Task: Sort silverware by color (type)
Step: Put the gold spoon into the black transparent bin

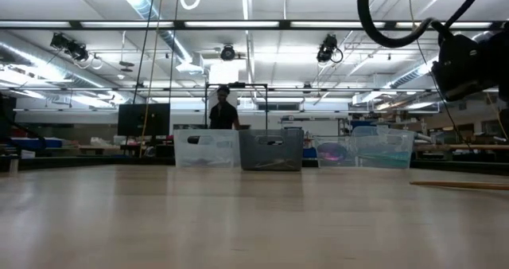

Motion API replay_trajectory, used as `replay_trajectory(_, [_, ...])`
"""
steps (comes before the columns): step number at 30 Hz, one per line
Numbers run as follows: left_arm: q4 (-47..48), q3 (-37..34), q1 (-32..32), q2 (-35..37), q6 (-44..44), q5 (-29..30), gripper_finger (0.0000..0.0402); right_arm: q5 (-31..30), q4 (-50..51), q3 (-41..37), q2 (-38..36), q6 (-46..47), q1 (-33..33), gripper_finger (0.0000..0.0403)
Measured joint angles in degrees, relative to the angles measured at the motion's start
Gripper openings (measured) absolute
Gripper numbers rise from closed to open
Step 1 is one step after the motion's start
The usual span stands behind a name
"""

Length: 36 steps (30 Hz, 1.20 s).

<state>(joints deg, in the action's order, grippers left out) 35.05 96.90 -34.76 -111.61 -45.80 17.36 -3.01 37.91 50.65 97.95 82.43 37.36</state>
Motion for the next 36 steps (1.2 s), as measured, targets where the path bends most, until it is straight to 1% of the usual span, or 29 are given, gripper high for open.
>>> replay_trajectory(4, [0.9,0.0,0.0,0.0,0.1,0.0,0.0109,-1.0,0.4,-0.1,0.0,0.0,0.3,0.0187])
replay_trajectory(8, [1.2,0.0,0.0,0.0,0.1,0.0,0.0109,-1.7,0.6,-0.1,0.0,0.0,0.4,0.0157])
replay_trajectory(12, [1.2,0.0,0.0,0.0,0.1,0.0,0.0109,-1.7,0.3,-0.2,0.1,0.0,0.4,0.0108])
replay_trajectory(18, [2.3,0.0,0.0,0.0,0.1,0.0,0.0109,-1.5,-1.0,-0.2,0.1,-2.0,0.4,0.0019])
replay_trajectory(20, [3.7,0.0,0.1,0.0,0.1,0.4,0.0109,-1.1,-1.3,-0.2,0.1,-2.9,0.4,0.0013])
replay_trajectory(23, [6.1,0.0,0.1,0.0,0.3,2.1,0.0109,0.6,-1.1,0.1,0.2,-4.9,0.0,0.0021])
replay_trajectory(27, [8.5,0.0,0.2,0.0,0.6,4.7,0.0109,2.4,1.3,2.1,0.2,-10.0,-0.4,0.0014])
replay_trajectory(30, [9.1,0.0,0.8,0.0,0.6,6.7,0.0109,4.0,0.7,3.8,-0.8,-13.7,-0.6,0.0012])
replay_trajectory(34, [10.0,0.0,2.0,0.0,2.6,7.0,0.0110,5.0,1.1,5.2,-1.4,-17.1,-2.1,0.0012])
replay_trajectory(36, [10.0,0.0,2.5,0.0,3.5,7.1,0.0111,6.6,0.9,6.4,-1.7,-18.9,-2.8,0.0012])
